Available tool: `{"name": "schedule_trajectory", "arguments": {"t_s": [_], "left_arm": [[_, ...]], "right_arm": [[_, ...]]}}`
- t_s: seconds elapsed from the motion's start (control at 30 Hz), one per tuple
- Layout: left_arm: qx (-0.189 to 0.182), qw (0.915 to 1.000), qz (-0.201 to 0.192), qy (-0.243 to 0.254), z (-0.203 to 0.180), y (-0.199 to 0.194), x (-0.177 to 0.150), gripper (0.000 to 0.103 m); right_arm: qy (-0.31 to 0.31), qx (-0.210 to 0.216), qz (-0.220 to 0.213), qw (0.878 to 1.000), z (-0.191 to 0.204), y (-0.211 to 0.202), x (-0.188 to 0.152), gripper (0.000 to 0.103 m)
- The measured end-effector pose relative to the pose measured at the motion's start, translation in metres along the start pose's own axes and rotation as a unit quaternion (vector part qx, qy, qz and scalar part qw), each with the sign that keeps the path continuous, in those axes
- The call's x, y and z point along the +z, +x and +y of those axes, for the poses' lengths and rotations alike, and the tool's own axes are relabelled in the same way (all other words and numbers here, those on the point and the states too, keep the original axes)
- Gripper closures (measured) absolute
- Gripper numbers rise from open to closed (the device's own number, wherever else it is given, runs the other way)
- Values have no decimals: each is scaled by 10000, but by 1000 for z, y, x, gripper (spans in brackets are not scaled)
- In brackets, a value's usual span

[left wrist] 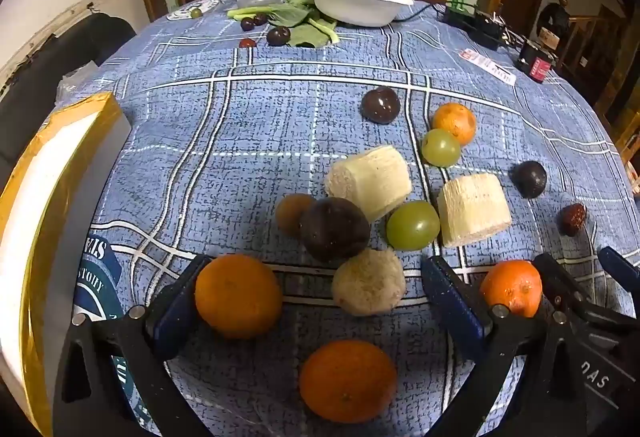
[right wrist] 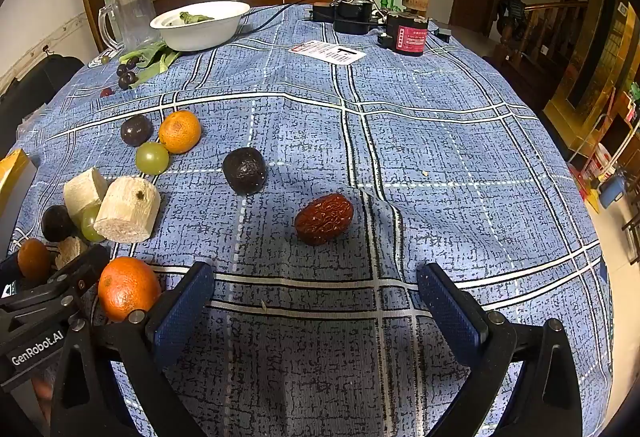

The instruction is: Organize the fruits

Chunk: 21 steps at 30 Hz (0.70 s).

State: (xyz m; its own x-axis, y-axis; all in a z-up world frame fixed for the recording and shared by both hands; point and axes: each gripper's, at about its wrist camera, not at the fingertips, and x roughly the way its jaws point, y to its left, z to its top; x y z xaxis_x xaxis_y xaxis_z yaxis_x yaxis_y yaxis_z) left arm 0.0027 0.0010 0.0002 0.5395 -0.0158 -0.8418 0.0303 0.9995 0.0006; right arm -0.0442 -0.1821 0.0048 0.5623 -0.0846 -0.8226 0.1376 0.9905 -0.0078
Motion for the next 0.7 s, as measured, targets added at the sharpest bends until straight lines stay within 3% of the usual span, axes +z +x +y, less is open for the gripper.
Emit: {"name": "schedule_trajectory", "arguments": {"t_s": [0.13,0.27,0.47,0.53,0.57,0.7], "left_arm": [[-258,9993,198,200,5,-7,-6,0],[-825,9965,-66,-92,30,-41,-23,0],[-564,9939,-938,-104,74,-105,-25,0],[-362,9919,-1203,-179,93,-125,-25,0],[-298,9905,-1322,-216,100,-132,-24,0],[-76,9876,-1535,-326,127,-142,-23,0]], "right_arm": [[0,0,1,10000,0,0,0,1],[49,-21,199,9998,-1,0,1,1],[-62,55,309,9995,-2,-2,1,1],[-75,67,382,9992,-2,-4,1,5],[-14,61,317,9995,-4,-11,1,10],[92,328,-230,9992,-1,-49,-2,10]]}}
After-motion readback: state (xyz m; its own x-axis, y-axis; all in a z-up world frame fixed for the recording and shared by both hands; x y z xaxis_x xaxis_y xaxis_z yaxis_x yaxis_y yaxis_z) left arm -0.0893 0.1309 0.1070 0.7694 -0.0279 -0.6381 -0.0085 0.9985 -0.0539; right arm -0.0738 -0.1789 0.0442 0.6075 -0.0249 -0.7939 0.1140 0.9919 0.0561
